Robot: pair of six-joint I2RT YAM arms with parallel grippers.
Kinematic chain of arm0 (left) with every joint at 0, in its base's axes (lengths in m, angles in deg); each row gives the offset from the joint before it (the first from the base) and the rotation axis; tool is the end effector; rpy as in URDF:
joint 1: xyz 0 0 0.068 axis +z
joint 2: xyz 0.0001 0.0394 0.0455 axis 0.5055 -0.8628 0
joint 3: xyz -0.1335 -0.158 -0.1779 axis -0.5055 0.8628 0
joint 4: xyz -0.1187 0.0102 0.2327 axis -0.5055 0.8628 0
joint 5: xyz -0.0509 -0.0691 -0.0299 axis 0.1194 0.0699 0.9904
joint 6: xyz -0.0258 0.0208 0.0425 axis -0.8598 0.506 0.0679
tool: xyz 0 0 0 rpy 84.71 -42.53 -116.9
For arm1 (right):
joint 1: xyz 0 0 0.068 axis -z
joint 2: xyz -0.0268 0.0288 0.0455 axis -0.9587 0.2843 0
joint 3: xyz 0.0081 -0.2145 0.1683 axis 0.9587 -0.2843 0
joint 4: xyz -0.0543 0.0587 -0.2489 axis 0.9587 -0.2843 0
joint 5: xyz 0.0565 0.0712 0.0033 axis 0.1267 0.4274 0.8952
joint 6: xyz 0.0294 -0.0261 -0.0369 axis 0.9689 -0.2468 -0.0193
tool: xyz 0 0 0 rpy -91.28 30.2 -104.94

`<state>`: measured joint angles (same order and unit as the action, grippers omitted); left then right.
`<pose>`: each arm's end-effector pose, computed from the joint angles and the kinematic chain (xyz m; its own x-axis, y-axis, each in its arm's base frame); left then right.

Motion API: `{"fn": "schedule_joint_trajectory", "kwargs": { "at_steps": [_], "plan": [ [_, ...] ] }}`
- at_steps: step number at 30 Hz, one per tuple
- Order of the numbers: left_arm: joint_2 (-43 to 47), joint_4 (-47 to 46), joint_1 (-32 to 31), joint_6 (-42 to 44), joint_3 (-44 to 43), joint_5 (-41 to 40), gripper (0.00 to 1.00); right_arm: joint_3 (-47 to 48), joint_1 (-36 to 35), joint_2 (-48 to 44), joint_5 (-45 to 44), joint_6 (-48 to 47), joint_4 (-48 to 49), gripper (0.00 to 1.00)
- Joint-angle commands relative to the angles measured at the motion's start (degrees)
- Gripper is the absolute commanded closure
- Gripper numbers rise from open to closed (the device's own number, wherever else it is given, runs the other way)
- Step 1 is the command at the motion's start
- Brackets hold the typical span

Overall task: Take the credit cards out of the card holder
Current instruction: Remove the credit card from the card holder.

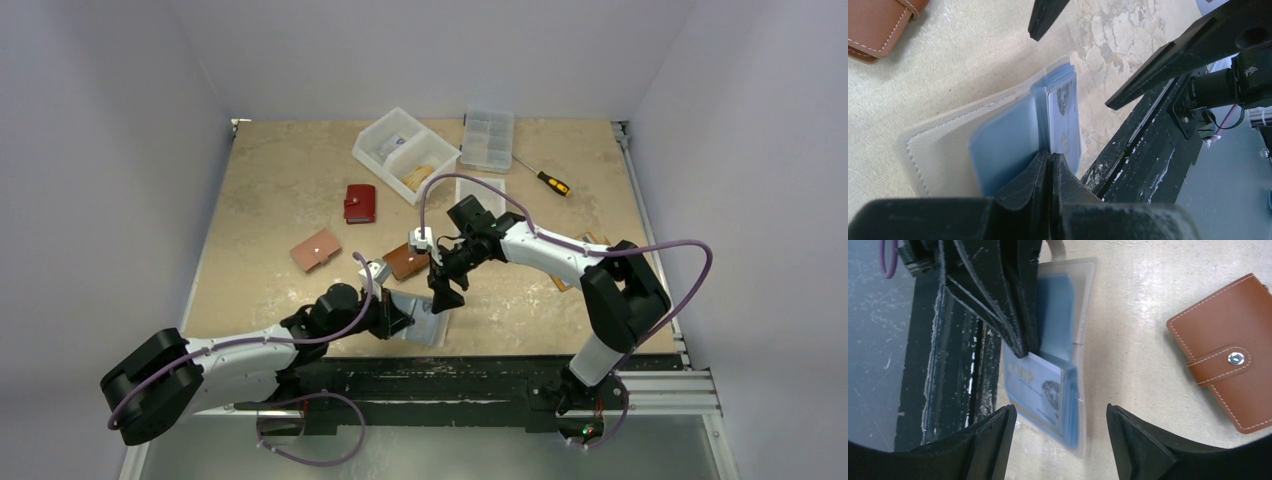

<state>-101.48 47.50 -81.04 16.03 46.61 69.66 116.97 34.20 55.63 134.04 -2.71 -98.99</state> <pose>0.1161 -0.1506 0.1504 -0.7284 -0.0759 -0.6810 0.5149 0.5952 -0.6170 0.2354 0.2259 0.2042 -0.1623 -0.6560 -0.7371 -0.9603 -0.0668 0.2710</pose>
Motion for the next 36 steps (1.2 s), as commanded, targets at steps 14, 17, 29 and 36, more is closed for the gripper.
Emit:
{"fn": "schedule_joint_trajectory", "kwargs": {
  "at_steps": [14, 17, 29, 36],
  "plan": [
    [6.19, -0.12, -2.12, 7.73, -3.17, -2.81, 1.00, 2.90, 0.09, -0.73, 7.33, -9.61, -8.87, 0.22],
    [6.53, -0.50, -2.45, 8.15, -3.41, -2.60, 1.00, 3.30, 0.09, -0.97, 7.42, -11.45, -10.79, 0.22],
    [6.47, -1.35, -2.86, 9.86, -4.01, -1.72, 1.00, 3.71, 0.09, -1.20, 7.52, -14.00, -13.81, 0.21],
    [6.59, -1.71, -2.94, 10.72, -4.56, -1.06, 1.00, 3.33, 0.09, 0.35, 6.11, -12.64, -12.48, 0.22]
  ]
}}
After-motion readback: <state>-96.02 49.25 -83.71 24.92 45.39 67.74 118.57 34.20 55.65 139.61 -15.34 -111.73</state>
